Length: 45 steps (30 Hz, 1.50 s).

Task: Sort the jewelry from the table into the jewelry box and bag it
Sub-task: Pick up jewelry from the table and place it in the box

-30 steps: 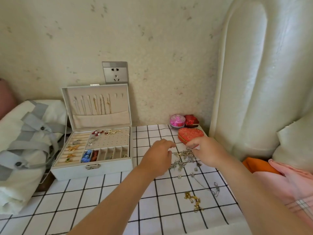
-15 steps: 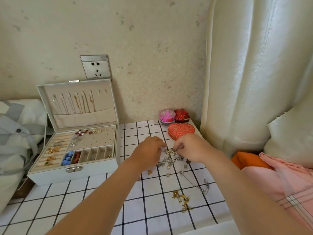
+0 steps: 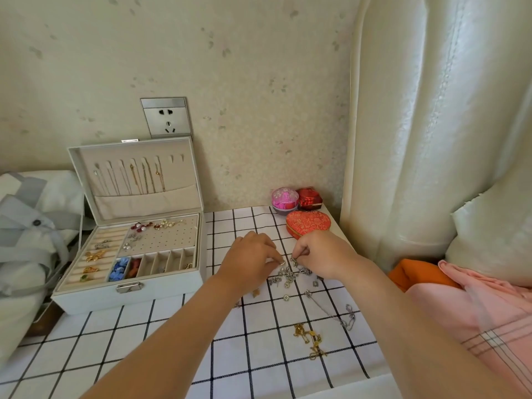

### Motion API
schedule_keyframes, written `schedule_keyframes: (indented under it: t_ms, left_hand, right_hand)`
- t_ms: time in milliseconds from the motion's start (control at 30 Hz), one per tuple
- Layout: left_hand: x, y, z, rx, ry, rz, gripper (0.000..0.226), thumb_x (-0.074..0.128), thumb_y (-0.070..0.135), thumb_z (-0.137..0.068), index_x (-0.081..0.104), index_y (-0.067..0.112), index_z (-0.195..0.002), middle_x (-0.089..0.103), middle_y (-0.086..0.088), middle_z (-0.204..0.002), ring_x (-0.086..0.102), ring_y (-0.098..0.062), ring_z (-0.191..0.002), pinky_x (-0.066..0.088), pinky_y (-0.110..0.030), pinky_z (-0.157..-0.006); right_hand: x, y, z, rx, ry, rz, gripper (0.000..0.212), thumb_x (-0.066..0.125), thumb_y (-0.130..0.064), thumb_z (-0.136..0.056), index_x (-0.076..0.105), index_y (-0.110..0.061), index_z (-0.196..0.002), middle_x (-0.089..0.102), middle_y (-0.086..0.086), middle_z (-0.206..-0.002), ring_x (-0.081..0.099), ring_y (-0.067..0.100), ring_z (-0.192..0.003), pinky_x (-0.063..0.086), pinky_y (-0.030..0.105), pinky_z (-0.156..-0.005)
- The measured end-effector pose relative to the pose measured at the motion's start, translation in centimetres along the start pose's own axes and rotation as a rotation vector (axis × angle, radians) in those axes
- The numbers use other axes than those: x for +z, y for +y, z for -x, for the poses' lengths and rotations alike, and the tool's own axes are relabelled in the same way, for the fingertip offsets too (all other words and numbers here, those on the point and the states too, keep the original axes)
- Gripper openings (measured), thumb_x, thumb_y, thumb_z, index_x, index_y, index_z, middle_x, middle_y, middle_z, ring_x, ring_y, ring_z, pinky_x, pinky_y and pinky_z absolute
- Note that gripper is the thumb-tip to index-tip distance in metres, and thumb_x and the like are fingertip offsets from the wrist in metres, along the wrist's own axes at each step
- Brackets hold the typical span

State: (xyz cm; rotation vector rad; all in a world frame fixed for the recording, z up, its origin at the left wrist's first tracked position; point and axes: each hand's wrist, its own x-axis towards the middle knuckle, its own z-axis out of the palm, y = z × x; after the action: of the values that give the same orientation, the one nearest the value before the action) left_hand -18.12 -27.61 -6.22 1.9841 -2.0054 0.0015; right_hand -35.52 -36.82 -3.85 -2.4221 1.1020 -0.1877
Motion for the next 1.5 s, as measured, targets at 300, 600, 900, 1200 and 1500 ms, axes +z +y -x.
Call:
schedule_keyframes:
  t_ms: [300, 600, 900, 1200, 1500]
  left_hand:
    - [-0.7, -0.5, 0.8, -0.075, 0.005, 0.068, 0.024, 0.064, 0.035, -0.090, 0.065, 0.037, -0.114, 0.061, 0.014, -0.114, 0.048, -0.010, -0.111, 0.036, -0.032, -0.098]
    - [-0.3, 0.0, 0.3, -0.075, -0.045, 0.096, 0.013, 0.066, 0.035, -0.089, 0.070, 0.036, -0.102, 0.059, 0.011, -0.111, 0.047, -0.012, -0.107, 0.039, -0.034, -0.094]
    - [-1.1, -0.5, 0.9, -0.304, 0.078, 0.453, 0.010, 0.074, 0.028, -0.084, 0.065, 0.031, -0.083, 0.065, 0.015, -0.080, 0.058, -0.002, -0.076, 0.050, -0.025, -0.074]
    - [-1.9, -1.4, 1.2, -0.395, 0.180, 0.490, 0.010, 0.068, 0.025, -0.090, 0.069, 0.032, -0.097, 0.064, 0.017, -0.080, 0.056, 0.003, -0.077, 0.042, -0.018, -0.071]
    - [-2.1, -1.8, 2.0, -0.347, 0.160, 0.350, 0.011, 0.064, 0.022, -0.092, 0.070, 0.027, -0.101, 0.063, 0.017, -0.085, 0.053, 0.002, -0.073, 0.045, -0.019, -0.076]
  right_hand:
    - [-0.5, 0.3, -0.4, 0.035, -0.036, 0.025, 0.035, 0.065, -0.012, -0.089, 0.063, -0.044, -0.077, 0.058, -0.017, -0.091, 0.063, 0.014, -0.097, 0.055, 0.034, -0.088]
    - [0.0, -0.2, -0.5, 0.021, -0.056, -0.008, 0.027, 0.070, -0.012, -0.086, 0.073, -0.036, -0.097, 0.059, -0.017, -0.087, 0.065, 0.015, -0.090, 0.057, 0.034, -0.080]
    - [0.4, -0.3, -0.7, -0.039, -0.009, -0.084, 0.034, 0.064, -0.007, -0.089, 0.067, -0.040, -0.081, 0.065, -0.015, -0.085, 0.066, 0.011, -0.082, 0.059, 0.037, -0.076]
    - [1.6, -2.5, -1.7, -0.178, 0.057, 0.000, 0.025, 0.065, -0.020, -0.092, 0.073, -0.034, -0.111, 0.069, -0.012, -0.101, 0.062, 0.008, -0.090, 0.052, 0.030, -0.077]
    - [2.1, -4.6, -2.5, -0.243, -0.009, 0.241, 0.012, 0.070, -0.031, -0.088, 0.077, -0.033, -0.097, 0.062, -0.015, -0.089, 0.061, 0.013, -0.091, 0.041, 0.027, -0.065]
